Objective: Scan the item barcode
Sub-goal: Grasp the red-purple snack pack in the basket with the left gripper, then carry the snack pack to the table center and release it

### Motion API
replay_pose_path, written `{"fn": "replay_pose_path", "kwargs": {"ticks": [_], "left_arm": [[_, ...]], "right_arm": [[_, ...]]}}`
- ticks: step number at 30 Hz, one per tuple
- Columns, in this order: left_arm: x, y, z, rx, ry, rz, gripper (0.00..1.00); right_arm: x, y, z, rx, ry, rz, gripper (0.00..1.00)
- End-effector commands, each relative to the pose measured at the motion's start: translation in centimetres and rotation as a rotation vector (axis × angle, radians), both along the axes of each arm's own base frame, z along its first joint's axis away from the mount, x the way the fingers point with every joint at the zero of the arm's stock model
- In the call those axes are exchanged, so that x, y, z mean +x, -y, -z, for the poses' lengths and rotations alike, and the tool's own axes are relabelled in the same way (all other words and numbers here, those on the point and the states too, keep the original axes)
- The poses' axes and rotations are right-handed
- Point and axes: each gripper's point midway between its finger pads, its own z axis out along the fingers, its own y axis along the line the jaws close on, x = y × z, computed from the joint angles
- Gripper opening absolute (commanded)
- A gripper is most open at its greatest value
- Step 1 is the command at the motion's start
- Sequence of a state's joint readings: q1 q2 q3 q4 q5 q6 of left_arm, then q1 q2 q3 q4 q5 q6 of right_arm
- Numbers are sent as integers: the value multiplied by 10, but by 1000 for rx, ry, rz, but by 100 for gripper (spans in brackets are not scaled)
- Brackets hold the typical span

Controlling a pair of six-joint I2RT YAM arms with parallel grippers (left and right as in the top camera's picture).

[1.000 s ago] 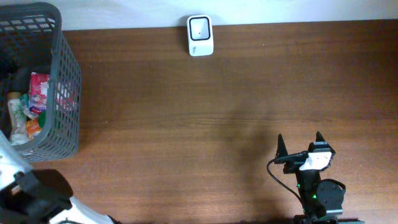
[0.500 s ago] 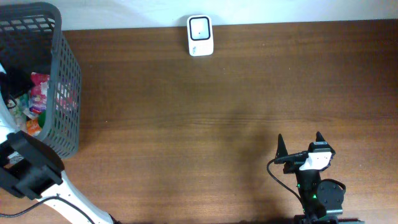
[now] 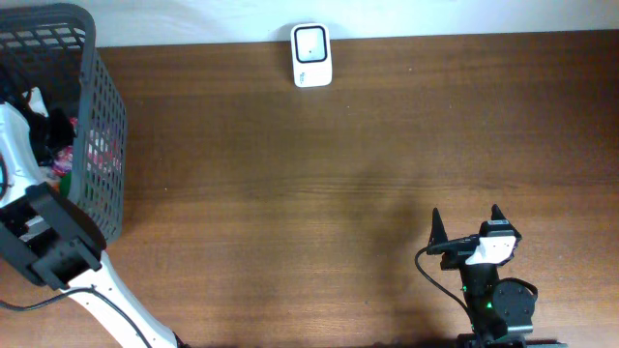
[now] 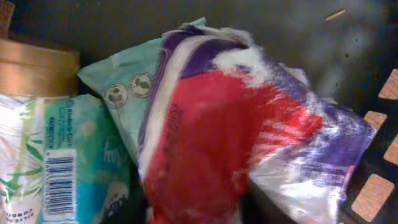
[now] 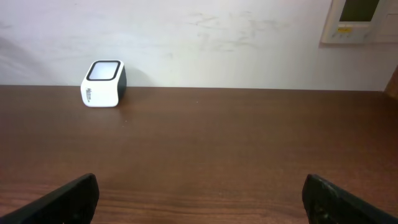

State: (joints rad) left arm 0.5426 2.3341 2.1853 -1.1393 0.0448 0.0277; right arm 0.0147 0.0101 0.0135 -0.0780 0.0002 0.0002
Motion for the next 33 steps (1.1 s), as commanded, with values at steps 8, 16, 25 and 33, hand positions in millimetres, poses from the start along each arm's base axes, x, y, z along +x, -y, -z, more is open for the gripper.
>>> {"fn": "replay_pose_path", "kwargs": {"ticks": [8, 16, 25, 33], "left_arm": [[4, -24, -176, 128, 335, -167, 0], [-59, 43, -353, 5, 772, -378, 0], [10, 287, -300, -321, 583, 231, 0], [25, 485, -78, -323, 46, 530, 0]], "right_arm": [[0, 0, 3, 4, -5, 0, 99], [0, 0, 3, 4, -5, 0, 99], [0, 0, 3, 4, -5, 0, 99], [0, 0, 3, 4, -5, 0, 99]]}}
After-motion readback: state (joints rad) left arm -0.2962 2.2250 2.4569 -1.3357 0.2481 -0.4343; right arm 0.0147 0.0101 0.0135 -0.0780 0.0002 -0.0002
